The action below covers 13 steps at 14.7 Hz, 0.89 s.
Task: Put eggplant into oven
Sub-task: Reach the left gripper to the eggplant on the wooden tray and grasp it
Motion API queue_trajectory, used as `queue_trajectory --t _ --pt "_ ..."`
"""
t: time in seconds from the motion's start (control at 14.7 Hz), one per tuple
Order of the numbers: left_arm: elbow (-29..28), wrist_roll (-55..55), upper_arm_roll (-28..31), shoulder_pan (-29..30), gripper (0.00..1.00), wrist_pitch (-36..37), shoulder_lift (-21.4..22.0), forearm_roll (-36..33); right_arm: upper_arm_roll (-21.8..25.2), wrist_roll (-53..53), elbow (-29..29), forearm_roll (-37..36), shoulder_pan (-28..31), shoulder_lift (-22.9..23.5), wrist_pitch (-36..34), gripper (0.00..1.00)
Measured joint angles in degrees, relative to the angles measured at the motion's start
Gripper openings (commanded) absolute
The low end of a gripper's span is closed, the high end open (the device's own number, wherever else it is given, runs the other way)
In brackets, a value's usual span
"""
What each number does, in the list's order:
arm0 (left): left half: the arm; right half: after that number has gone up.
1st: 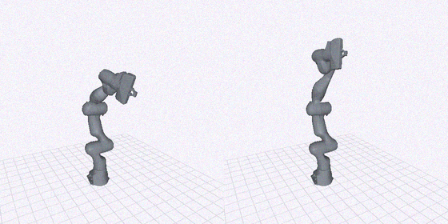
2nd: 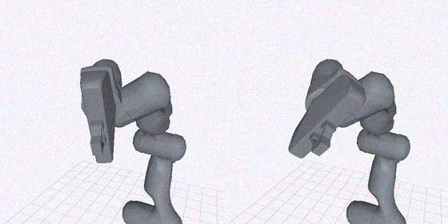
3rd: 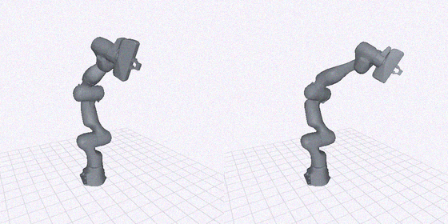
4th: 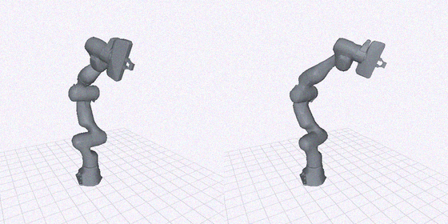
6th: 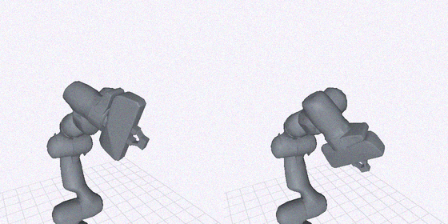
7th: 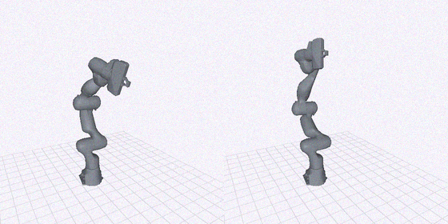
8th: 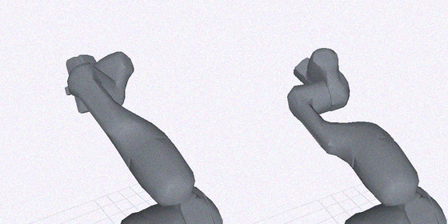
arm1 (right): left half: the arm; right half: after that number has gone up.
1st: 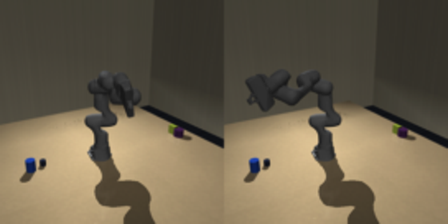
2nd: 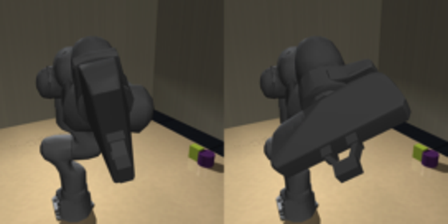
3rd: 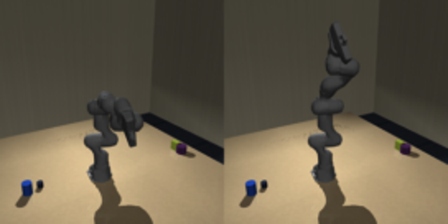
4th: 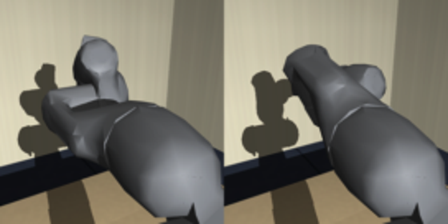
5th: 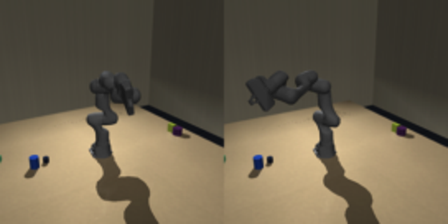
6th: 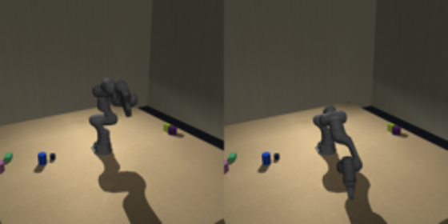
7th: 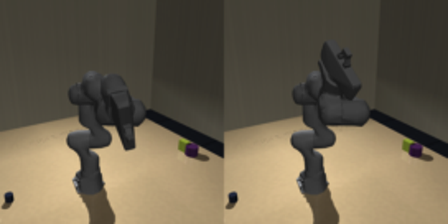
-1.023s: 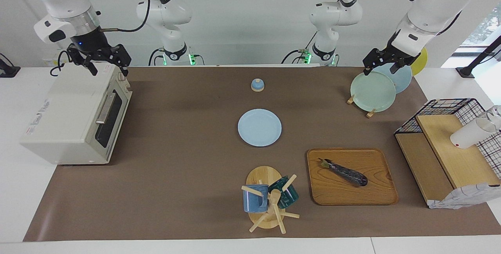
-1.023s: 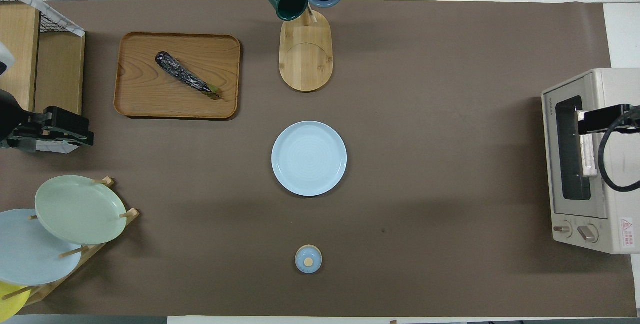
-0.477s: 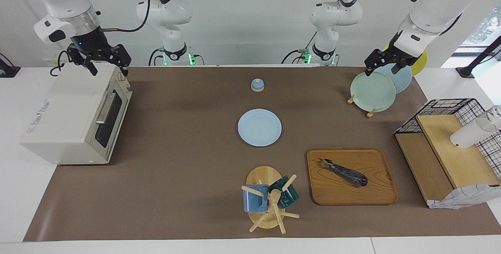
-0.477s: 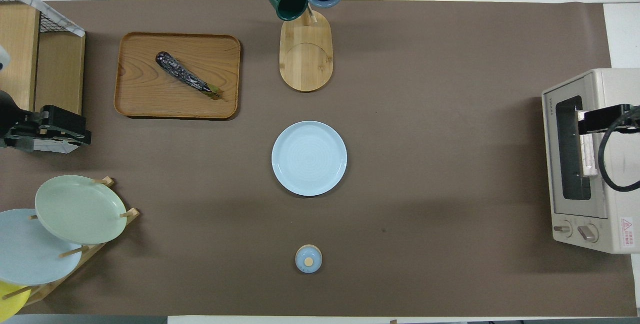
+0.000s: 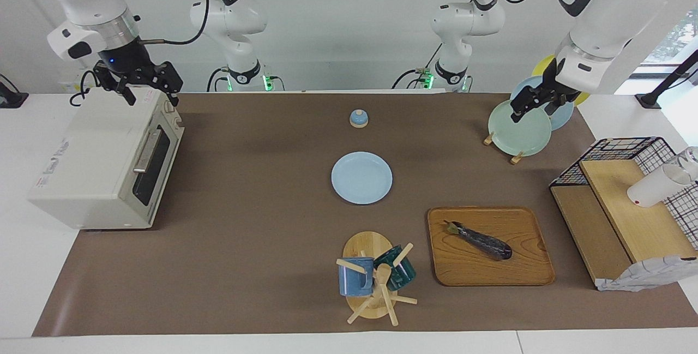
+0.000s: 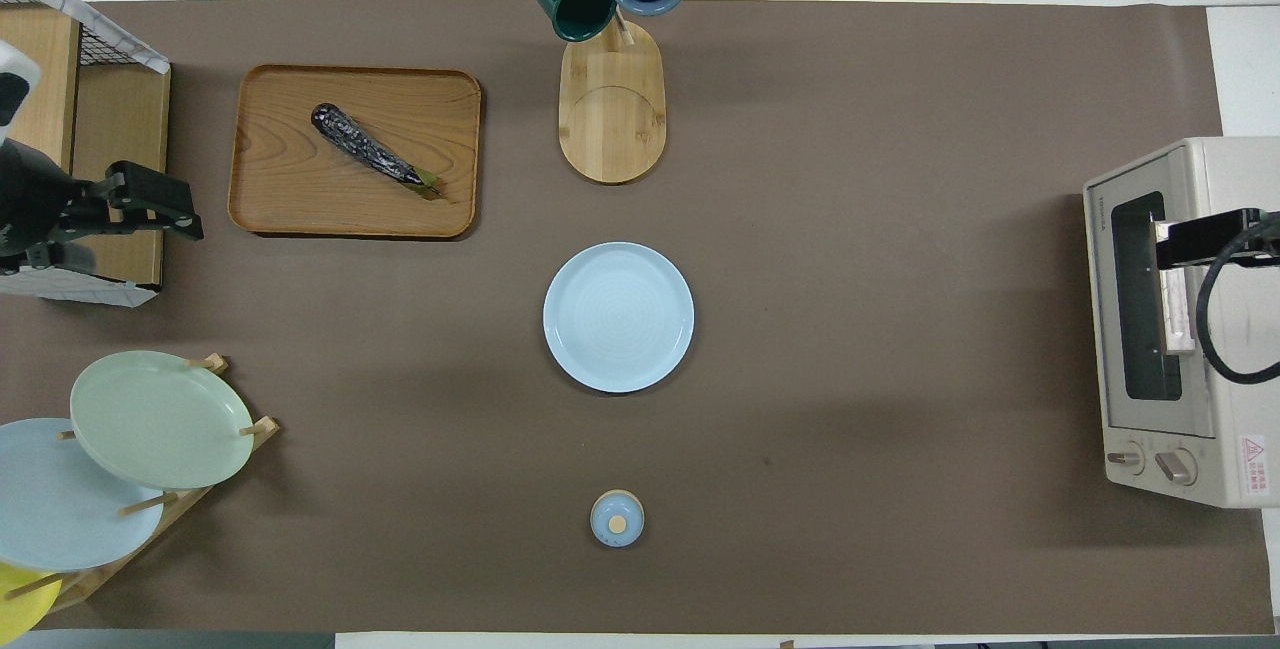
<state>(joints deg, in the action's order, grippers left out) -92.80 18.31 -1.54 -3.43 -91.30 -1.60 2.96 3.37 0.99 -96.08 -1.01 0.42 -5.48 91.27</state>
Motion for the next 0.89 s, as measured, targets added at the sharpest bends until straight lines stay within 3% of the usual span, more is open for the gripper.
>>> queue_trajectory --t 0.34,0.68,0.75,0.82,0.89 --pt "3.13 13.80 -0.33 -0.17 1.00 -7.52 -12.75 0.01 0.00 0.00 0.00 0.00 0.00 0.00 0.00 1.00" --pt "12.74 34.59 -0.42 -2.73 1.00 -13.14 -28.65 -0.78 0.01 0.00 -0.08 0.00 0.02 0.00 -0.02 1.00" --pt "14.89 39.60 -0.42 -3.41 1.00 -14.97 -31.62 -1.08 0.06 0.00 -0.08 0.00 0.12 0.00 -0.02 0.70" --pt "16.19 43.96 -0.42 -3.84 1.00 -17.61 -33.74 -1.14 0.15 0.00 -0.16 0.00 0.41 -0.01 -0.02 0.31" --pt "16.75 47.16 -0.42 -4.01 1.00 -20.01 -34.99 -1.14 0.20 0.00 -0.55 0.00 0.76 -0.02 -0.01 0.05"
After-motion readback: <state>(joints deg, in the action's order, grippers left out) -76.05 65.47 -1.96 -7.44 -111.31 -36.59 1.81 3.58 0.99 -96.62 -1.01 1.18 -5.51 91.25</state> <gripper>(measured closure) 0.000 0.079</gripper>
